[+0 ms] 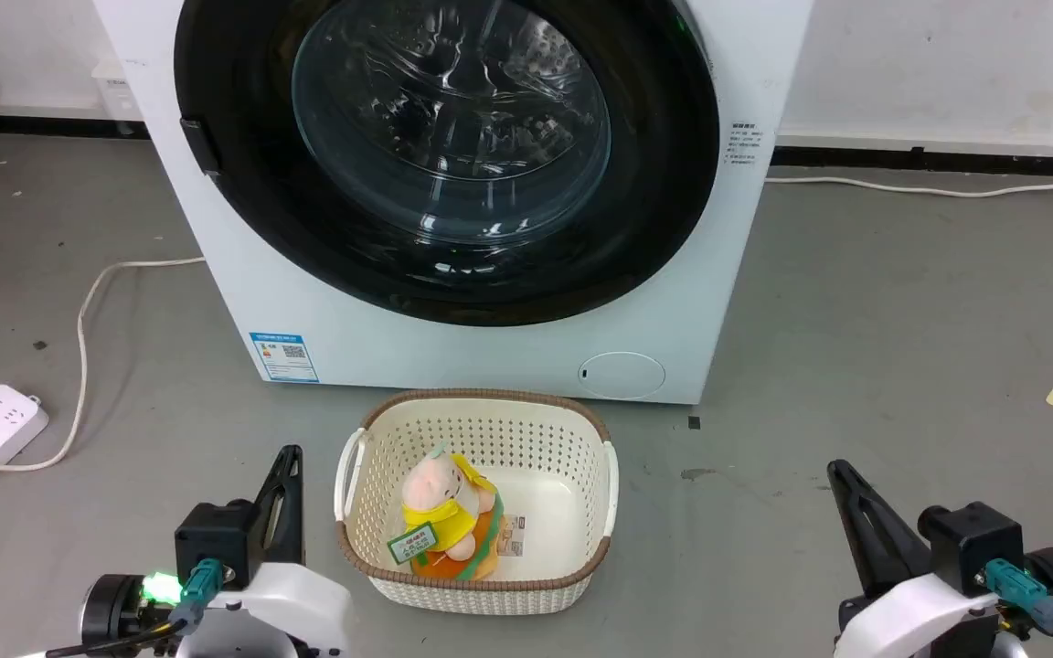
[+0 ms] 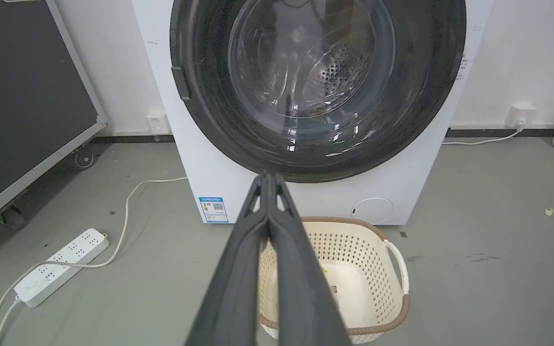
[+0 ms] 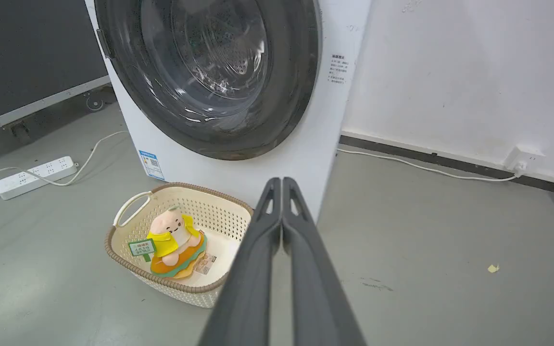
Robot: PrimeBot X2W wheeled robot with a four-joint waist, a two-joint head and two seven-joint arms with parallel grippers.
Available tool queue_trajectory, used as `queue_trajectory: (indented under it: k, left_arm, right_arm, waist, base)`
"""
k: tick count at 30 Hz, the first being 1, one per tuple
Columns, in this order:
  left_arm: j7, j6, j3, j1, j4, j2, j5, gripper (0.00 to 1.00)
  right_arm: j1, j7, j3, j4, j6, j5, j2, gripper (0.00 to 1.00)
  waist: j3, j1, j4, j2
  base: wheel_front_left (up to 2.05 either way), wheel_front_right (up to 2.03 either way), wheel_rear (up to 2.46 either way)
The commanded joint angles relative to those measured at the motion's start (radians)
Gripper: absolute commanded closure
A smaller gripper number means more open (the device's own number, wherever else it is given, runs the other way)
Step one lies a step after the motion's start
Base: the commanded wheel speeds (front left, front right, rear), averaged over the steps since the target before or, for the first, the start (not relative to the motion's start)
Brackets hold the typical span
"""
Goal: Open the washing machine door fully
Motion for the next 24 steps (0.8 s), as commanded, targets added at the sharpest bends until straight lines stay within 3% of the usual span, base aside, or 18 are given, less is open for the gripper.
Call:
queue_trajectory:
  k: [1,24]
  left_arm:
    - [0.0,0.003,0.0,0.015,-0.004,0.001,0.002,1.0]
    - [0.0,0.003,0.0,0.015,-0.004,0.001,0.002,1.0]
  right_arm:
    - [-0.012,0.001,-0.001,-0.004,0.001,-0.008,0.004,1.0]
    - [-0.012,0.001,-0.001,-0.004,0.001,-0.008,0.004,1.0]
  waist:
    - [0.0,0.0,0.0,0.0]
    - [0.0,0.0,0.0,0.0]
  base:
    - [0.0,0.0,0.0]
    - [0.0,0.0,0.0]
